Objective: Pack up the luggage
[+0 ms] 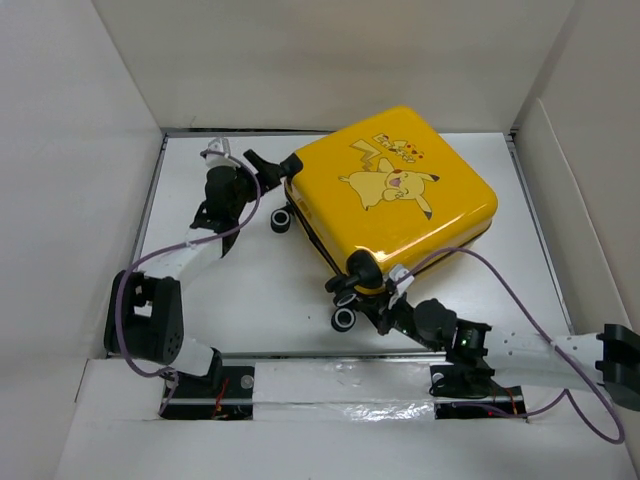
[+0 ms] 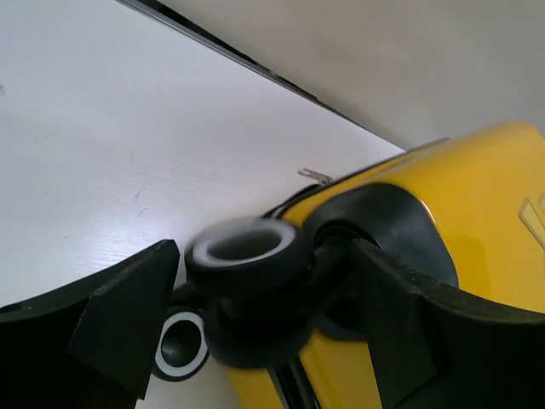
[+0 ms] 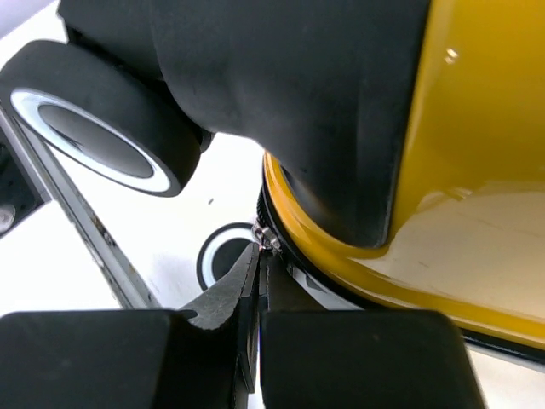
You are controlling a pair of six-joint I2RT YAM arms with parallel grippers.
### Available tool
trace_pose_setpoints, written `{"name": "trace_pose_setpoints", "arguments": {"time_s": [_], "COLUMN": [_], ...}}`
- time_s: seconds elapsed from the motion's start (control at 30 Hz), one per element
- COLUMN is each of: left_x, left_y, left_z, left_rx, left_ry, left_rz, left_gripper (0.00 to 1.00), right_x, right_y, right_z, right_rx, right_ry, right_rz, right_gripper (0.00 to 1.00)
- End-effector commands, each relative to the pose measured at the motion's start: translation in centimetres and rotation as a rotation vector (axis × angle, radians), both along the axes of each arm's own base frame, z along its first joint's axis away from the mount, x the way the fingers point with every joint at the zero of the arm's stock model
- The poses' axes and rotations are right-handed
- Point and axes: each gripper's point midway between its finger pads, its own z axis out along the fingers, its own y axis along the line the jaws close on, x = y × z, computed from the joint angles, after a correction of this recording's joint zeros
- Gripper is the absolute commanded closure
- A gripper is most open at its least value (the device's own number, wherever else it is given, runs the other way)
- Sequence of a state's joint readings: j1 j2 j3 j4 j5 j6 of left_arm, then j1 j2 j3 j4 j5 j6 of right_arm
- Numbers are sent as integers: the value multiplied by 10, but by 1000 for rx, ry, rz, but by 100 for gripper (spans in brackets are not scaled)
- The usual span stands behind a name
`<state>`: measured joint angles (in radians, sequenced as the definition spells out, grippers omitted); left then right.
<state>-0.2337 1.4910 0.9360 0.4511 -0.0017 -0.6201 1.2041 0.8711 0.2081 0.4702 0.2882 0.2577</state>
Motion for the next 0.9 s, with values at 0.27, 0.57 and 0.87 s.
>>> {"name": "trace_pose_setpoints", "arguments": {"time_s": [0.27, 0.57, 0.87], "left_x": [-79, -88, -84], "left_y": [-40, -54, -57], "left_z": [37, 36, 23], "left_rx": [34, 81, 32], "left_ry": [-287, -305, -288], "left_rz": [-321, -429, -424], "left_gripper": [18, 21, 74], "right_x": [-19, -4, 17], "right_y": [-70, -89, -97], "right_z": [53, 67, 81], "right_rx": [167, 193, 135], "right_ry": [-23, -5, -80], "right_rz": [-60, -167, -238], "right_gripper": [100, 100, 100]}}
